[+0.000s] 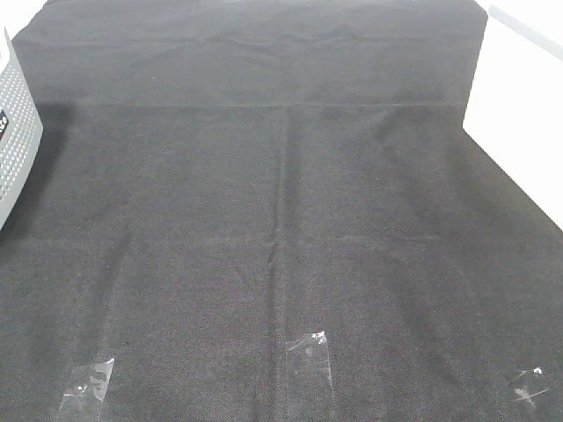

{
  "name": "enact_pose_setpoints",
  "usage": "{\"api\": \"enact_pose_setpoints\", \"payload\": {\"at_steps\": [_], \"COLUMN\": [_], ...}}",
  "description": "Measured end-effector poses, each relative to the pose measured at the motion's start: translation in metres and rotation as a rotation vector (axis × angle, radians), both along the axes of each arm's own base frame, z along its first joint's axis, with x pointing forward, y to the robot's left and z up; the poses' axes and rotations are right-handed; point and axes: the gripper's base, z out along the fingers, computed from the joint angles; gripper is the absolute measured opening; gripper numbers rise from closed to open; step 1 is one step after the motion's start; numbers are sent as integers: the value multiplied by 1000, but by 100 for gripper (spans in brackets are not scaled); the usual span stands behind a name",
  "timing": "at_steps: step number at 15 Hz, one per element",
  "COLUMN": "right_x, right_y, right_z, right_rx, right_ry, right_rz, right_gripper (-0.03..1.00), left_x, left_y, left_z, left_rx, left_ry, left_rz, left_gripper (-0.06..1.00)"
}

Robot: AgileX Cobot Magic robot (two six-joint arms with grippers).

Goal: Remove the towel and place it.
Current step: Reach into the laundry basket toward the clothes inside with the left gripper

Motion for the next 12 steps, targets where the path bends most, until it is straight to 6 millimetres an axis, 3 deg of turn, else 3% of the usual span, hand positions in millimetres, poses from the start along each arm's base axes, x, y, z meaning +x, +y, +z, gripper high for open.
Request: {"api": "enact_pose_setpoints", "payload": {"at_steps": [5,9,12], "right_x": [0,0,0], "right_y": [0,0,0], "right_z": [0,0,0], "right_rx": [0,0,0], "right_ry": [0,0,0], "right_rz": [0,0,0], "right_gripper": [64,64,64], "left_x": [24,57,102], "left_y": [8,14,16], "left_z": [24,86,122], "left_rx": [387,630,694], "left_ry": [135,203,332], "left_rz": [-150,-257,-353], "left_gripper": [99,99,99]}}
